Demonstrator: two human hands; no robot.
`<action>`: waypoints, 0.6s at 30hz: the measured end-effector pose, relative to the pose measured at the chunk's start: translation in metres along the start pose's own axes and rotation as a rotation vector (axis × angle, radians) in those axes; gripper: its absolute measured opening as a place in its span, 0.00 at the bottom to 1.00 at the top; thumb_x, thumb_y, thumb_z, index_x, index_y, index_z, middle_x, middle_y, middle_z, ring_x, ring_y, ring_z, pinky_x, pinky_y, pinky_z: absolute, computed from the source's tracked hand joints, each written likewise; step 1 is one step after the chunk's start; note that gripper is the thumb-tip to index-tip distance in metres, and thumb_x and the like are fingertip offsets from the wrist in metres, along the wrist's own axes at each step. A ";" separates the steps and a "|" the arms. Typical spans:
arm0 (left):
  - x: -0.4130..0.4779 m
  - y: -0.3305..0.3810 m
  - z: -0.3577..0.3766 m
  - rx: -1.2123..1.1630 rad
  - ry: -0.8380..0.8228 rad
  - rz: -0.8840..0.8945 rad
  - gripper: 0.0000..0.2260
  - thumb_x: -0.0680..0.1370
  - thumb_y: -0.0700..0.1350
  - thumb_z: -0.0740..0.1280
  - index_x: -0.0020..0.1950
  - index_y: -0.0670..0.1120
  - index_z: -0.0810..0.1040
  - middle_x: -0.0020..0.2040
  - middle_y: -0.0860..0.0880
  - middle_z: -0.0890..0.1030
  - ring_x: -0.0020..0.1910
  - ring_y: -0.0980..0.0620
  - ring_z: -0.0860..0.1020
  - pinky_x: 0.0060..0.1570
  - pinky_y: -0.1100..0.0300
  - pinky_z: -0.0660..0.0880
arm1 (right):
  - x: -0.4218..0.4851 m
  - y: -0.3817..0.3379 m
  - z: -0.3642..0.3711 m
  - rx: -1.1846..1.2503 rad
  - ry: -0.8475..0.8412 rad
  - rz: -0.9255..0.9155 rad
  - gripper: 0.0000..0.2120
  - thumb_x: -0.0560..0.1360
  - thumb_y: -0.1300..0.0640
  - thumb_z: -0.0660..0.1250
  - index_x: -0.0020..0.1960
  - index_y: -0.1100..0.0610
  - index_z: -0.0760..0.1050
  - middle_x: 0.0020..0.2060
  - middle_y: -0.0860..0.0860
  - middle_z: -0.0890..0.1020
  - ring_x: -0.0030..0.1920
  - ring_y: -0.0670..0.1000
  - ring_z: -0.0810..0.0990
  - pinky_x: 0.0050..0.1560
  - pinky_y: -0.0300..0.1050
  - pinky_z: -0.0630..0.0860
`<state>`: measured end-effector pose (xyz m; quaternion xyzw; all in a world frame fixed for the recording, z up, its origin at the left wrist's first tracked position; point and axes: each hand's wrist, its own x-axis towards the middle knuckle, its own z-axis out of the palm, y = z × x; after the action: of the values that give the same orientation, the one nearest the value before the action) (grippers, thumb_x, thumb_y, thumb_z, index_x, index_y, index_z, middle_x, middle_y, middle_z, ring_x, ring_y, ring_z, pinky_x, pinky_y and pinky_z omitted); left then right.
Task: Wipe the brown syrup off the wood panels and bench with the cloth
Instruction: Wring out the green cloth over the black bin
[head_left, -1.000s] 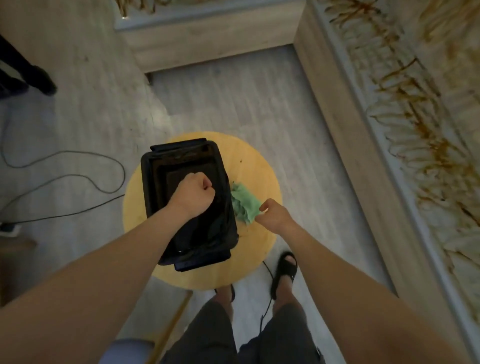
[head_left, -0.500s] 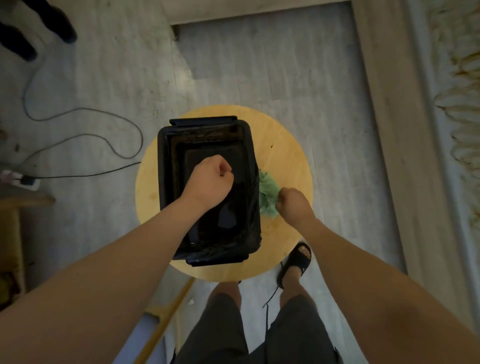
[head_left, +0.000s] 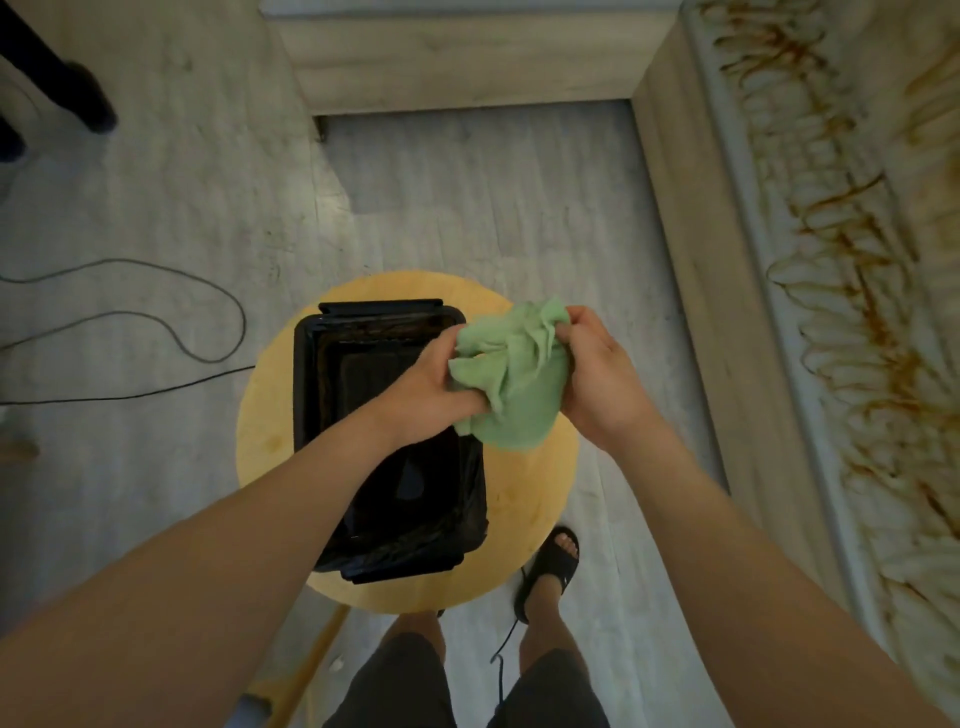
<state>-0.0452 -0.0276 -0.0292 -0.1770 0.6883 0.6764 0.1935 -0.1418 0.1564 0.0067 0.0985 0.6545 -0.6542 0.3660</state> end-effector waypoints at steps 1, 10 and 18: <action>-0.005 0.005 -0.002 -0.045 0.011 0.008 0.24 0.77 0.41 0.74 0.67 0.61 0.74 0.64 0.52 0.81 0.62 0.56 0.80 0.57 0.61 0.79 | 0.000 -0.003 0.007 0.048 -0.018 0.020 0.08 0.85 0.55 0.60 0.59 0.58 0.75 0.51 0.55 0.84 0.50 0.53 0.84 0.51 0.55 0.81; -0.044 -0.021 -0.058 -0.008 0.421 -0.081 0.07 0.81 0.48 0.69 0.57 0.48 0.75 0.48 0.52 0.81 0.46 0.55 0.81 0.46 0.57 0.79 | 0.013 0.038 0.084 -0.345 -0.030 0.043 0.36 0.76 0.31 0.67 0.73 0.53 0.65 0.67 0.50 0.75 0.61 0.47 0.81 0.62 0.52 0.82; -0.060 -0.051 -0.054 -0.531 0.301 -0.235 0.09 0.81 0.46 0.61 0.54 0.47 0.80 0.50 0.46 0.84 0.53 0.45 0.81 0.56 0.48 0.76 | -0.001 0.087 0.129 -0.324 -0.238 0.213 0.11 0.86 0.55 0.61 0.58 0.61 0.78 0.53 0.56 0.86 0.51 0.49 0.87 0.49 0.41 0.83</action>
<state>0.0309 -0.0839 -0.0425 -0.3973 0.4834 0.7718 0.1134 -0.0429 0.0479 -0.0449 0.0289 0.6890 -0.5054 0.5186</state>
